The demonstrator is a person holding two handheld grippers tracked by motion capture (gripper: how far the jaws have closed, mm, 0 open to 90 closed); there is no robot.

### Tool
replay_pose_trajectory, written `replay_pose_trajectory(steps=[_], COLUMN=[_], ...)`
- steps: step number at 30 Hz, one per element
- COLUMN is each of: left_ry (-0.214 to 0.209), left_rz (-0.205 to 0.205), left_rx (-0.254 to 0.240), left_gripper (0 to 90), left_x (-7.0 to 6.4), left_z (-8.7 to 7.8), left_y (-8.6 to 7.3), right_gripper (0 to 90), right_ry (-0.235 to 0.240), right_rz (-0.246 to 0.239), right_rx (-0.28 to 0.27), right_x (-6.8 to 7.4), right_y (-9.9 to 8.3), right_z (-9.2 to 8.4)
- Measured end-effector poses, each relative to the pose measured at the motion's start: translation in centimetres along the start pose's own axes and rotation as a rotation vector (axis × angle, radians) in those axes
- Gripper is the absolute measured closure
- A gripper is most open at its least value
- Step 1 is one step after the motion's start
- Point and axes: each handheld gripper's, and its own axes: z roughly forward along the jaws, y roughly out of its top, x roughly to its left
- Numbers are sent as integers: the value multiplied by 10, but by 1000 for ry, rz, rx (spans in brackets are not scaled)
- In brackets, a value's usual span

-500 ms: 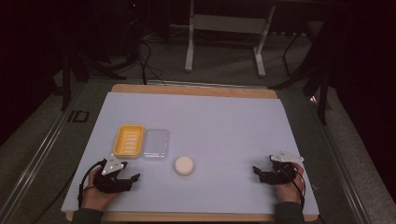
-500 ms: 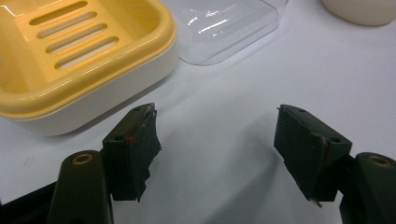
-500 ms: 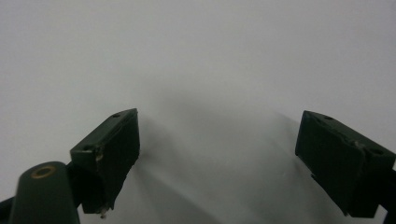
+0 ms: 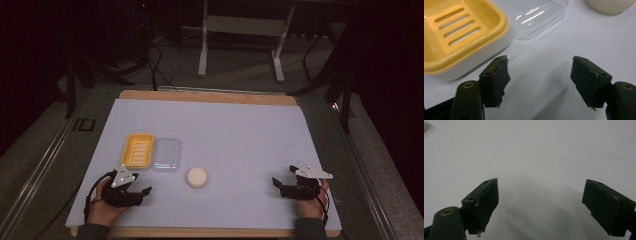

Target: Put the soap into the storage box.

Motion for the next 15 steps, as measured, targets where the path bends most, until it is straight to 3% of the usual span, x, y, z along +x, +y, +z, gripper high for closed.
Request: replay_pose_trajectory(steps=[3,15], left_ry=[7,-40], left_rz=[36,148], left_rx=[16,88], left_gripper=[301,280], left_x=[-5,-11], left_z=[0,15], left_y=[4,13], right_gripper=[137,141], right_ry=[-10,-28], right_rz=[-24,-19], right_rx=[11,-10], right_x=[3,4], right_y=[0,-1], right_z=[1,-1])
